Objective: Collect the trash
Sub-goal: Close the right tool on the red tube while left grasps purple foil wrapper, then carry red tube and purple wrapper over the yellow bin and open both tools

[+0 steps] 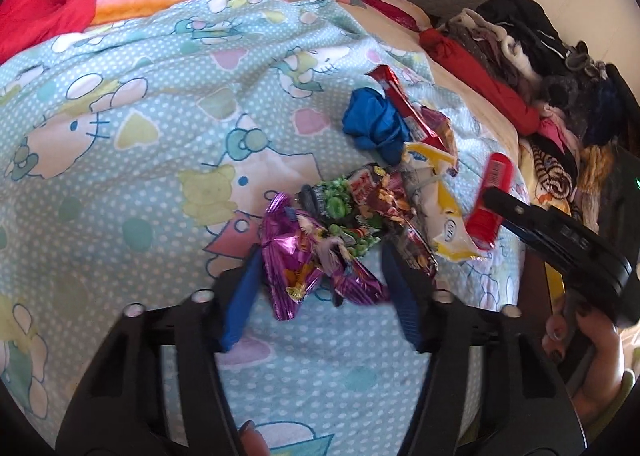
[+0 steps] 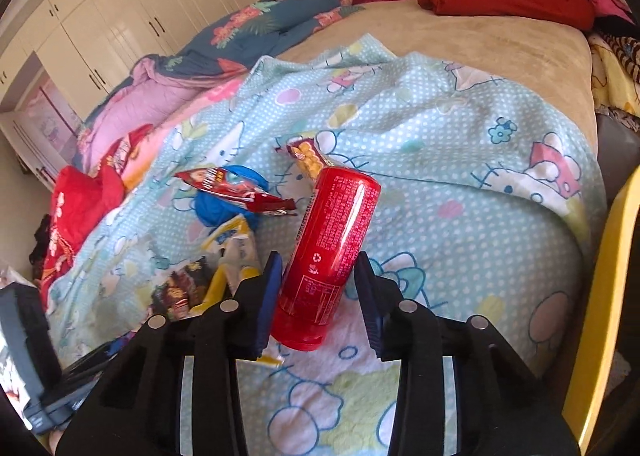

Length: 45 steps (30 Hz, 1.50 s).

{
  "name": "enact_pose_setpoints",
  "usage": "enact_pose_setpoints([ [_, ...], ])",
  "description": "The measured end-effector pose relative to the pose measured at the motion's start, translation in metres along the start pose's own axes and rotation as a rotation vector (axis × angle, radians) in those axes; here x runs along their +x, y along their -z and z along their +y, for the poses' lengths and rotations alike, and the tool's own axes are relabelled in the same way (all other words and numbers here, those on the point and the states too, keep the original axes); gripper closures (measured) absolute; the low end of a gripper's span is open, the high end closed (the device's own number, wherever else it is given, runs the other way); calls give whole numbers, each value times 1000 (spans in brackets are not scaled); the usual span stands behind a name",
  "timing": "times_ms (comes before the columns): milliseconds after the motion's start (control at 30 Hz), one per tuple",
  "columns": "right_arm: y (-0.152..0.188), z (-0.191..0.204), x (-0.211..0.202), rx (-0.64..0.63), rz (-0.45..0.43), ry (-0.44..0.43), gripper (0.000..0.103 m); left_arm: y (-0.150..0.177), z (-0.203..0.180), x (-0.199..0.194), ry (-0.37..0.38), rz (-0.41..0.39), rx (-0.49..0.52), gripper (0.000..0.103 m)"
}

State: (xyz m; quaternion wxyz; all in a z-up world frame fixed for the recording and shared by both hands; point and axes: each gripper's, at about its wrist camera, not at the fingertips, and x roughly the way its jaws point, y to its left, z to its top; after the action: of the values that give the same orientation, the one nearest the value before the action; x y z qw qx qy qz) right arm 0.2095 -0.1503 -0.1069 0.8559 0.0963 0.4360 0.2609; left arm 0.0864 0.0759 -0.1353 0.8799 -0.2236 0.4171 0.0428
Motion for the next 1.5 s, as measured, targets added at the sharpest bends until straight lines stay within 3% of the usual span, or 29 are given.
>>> enact_pose_setpoints([
  [267,4,6,-26,-18,-39,-39,68,-3,2,-12,14,-4,-13,69],
  [400,5,9,-36,-30,-52,-57,68,-6,-1,-28,16,-39,5,71],
  [633,3,8,-50,-24,-78,-80,68,-16,-14,-51,36,-96,29,83],
  [933,-3,-4,-85,-10,-144,-98,69,-22,-57,-63,101,-133,109,86],
  [1500,-12,-73,-173,89,-292,-48,69,-20,-160,-66,209,-150,249,88],
])
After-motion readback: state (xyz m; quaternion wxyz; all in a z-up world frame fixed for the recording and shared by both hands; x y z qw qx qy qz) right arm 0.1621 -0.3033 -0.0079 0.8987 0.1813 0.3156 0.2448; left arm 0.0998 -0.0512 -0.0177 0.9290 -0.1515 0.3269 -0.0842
